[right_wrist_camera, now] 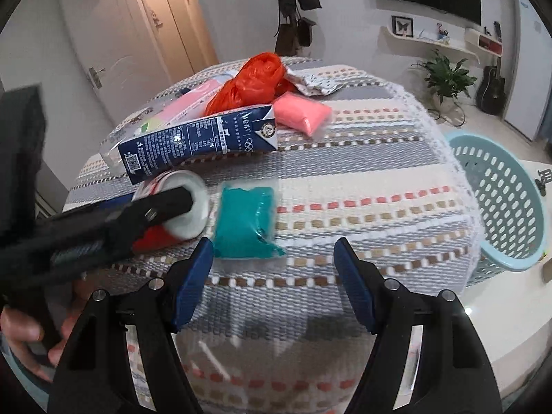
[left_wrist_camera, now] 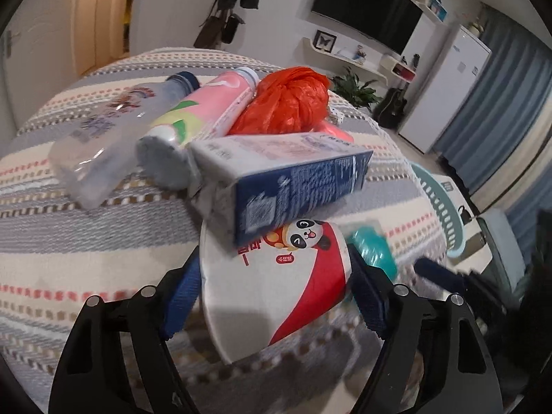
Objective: Collect trash
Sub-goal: 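Grasp the red-white paper cup with the left tool while the right tool grasps the teal packet, then carry both items over the blue basket and open both tools to drop them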
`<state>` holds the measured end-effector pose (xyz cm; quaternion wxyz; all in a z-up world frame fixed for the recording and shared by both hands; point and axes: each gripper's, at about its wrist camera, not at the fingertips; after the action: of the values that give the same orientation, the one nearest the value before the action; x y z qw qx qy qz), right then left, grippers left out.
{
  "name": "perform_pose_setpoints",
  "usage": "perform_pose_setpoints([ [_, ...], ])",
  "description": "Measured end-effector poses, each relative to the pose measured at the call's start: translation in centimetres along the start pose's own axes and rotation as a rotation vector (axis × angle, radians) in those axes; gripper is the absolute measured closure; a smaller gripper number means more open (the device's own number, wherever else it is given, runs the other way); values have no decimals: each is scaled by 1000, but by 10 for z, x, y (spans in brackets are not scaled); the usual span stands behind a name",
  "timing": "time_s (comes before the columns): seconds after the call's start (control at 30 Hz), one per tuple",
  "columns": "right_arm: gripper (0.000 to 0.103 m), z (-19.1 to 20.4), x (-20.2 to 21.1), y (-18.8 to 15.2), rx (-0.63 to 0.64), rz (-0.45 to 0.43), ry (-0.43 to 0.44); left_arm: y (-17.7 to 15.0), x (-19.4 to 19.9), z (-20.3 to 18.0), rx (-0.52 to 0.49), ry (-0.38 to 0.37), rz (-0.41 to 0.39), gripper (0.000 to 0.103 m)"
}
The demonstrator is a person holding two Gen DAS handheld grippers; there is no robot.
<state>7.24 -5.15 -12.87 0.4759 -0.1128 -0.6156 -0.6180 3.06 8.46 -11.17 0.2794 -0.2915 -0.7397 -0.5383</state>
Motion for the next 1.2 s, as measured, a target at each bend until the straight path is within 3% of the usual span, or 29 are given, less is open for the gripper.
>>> perform_pose_setpoints([
  [0.53, 35, 23, -25, 13, 45, 30, -33, -7, 51, 56, 79, -10, -69, 27],
  [0.57, 42, 24, -25, 13, 53, 26, -43, -6, 52, 54, 76, -9, -73, 27],
  [0.6, 56, 26, -25, 14, 65, 25, -49, -5, 53, 53, 73, -10, -77, 27],
  [0.67, 65, 27, -24, 15, 76, 27, -48, -3, 57, 50, 62, -18, -84, 27],
  [0.87, 66, 19, 9, 28, 79, -74, -79, 18, 67, 21, -5, -46, -132, 27],
  [1.0, 66, 1, 34, 42, 57, -155, -114, 40, 76, -11, -50, -98, -218, 27],
  [1.2, 66, -57, 65, 62, -39, -239, -178, 69, 64, -63, -98, -147, -261, 27],
])
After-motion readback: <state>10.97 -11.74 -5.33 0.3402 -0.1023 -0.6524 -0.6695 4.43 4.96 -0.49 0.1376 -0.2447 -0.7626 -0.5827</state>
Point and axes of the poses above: each gripper's, at about its wrist camera, not at the fingertips, and x roughly against the way its jaws point, z to its left, y to its top, and after that the axes turned 1 degree about -z, right-handed
